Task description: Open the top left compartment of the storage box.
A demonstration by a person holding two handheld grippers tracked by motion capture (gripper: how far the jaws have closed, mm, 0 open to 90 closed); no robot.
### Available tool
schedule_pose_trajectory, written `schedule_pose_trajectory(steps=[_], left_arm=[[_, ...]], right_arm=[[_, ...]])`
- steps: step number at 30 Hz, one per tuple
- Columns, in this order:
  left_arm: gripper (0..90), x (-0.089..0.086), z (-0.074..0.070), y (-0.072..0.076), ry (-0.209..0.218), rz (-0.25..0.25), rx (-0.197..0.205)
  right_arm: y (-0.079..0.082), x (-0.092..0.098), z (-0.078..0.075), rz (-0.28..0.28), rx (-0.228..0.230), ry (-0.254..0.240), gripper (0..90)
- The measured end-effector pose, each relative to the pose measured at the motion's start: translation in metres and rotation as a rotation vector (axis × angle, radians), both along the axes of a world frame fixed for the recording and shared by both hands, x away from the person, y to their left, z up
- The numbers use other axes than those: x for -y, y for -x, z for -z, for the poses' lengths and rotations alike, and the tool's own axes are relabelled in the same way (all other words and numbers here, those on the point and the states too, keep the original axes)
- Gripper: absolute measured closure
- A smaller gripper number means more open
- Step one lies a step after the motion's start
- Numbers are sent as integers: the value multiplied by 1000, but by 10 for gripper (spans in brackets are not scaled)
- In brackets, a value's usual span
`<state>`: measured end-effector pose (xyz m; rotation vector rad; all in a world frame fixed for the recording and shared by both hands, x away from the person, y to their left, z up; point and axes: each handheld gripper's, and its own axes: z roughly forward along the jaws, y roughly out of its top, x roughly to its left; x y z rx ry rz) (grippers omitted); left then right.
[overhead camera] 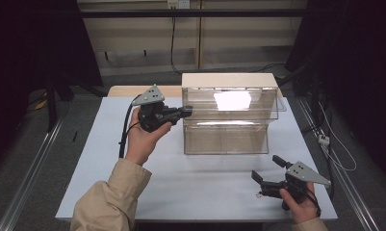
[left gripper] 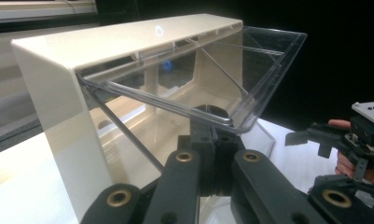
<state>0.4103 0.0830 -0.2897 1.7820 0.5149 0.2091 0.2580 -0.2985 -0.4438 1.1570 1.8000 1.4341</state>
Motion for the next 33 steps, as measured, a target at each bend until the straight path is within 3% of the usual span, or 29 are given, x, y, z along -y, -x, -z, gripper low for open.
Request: schedule_pose_trajectory(steps=[23,33], left_arm=[[900,9,-19,-14,9,-18,12],[900,12,-23,-20,-3,-24,14]], right_arm=[[0,3,-1,-5,-5,-8,30],[-1,3,-2,-32,-21,-2,29]])
